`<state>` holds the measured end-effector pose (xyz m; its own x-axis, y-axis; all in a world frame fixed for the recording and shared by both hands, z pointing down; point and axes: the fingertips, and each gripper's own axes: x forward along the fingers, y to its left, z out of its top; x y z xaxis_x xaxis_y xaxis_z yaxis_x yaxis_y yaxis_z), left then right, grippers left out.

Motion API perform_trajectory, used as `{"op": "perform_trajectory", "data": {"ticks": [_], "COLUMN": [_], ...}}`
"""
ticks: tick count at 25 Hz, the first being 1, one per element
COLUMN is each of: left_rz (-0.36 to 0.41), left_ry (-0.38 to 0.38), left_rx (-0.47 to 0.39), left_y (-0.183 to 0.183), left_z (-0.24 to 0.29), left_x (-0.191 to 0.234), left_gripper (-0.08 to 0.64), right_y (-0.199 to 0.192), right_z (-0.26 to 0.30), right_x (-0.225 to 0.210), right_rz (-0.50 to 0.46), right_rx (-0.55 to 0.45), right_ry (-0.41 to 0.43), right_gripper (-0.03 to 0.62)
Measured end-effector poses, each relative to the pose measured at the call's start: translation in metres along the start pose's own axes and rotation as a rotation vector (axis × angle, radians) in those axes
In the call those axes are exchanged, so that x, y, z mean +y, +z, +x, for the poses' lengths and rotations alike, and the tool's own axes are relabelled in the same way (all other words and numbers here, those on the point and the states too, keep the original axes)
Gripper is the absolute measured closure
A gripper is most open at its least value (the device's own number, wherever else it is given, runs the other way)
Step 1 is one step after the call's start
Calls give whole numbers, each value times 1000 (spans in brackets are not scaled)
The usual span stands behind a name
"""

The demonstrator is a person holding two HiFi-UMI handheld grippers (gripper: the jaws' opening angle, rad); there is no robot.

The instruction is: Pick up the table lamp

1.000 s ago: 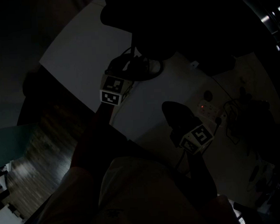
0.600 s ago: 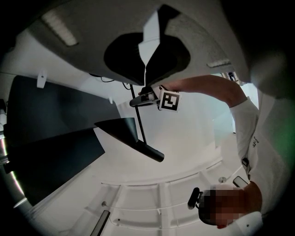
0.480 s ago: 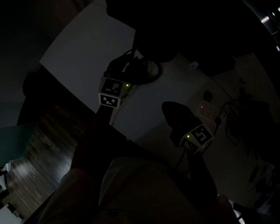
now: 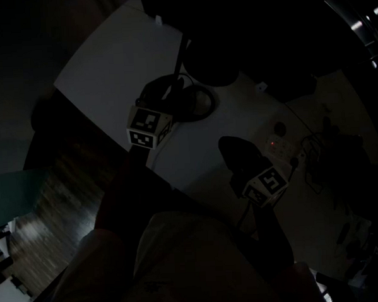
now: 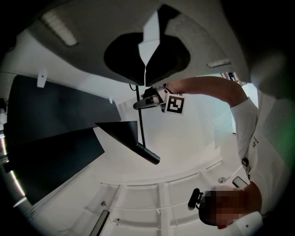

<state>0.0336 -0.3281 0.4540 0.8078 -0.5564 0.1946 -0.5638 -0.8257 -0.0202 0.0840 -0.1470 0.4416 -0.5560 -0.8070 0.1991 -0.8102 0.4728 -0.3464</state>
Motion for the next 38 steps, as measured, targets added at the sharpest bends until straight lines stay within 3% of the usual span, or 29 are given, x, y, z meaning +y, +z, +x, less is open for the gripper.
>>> {"op": "perform_trajectory", "data": {"ticks": [7, 19, 30, 38], "left_rz": [36, -21, 42, 25], "left_ry": [-28, -28, -36, -37], "left_rx": [-35, -80, -148, -173], "left_y": [16, 51, 109, 130], "left_z": [-5, -24, -45, -62], "left_x": [-14, -19, -27, -28], "left_gripper": [515, 515, 514, 514], "right_y": [1, 18, 38, 60], "right_z": [-1, -14, -29, -49], "right_x": [2, 5, 13, 16], "right_rz": [-17, -55, -96, -140], "right_rx": [-7, -47, -93, -113], "right_ry": [3, -28, -32, -67], "right_gripper": [584, 584, 584, 584]}}
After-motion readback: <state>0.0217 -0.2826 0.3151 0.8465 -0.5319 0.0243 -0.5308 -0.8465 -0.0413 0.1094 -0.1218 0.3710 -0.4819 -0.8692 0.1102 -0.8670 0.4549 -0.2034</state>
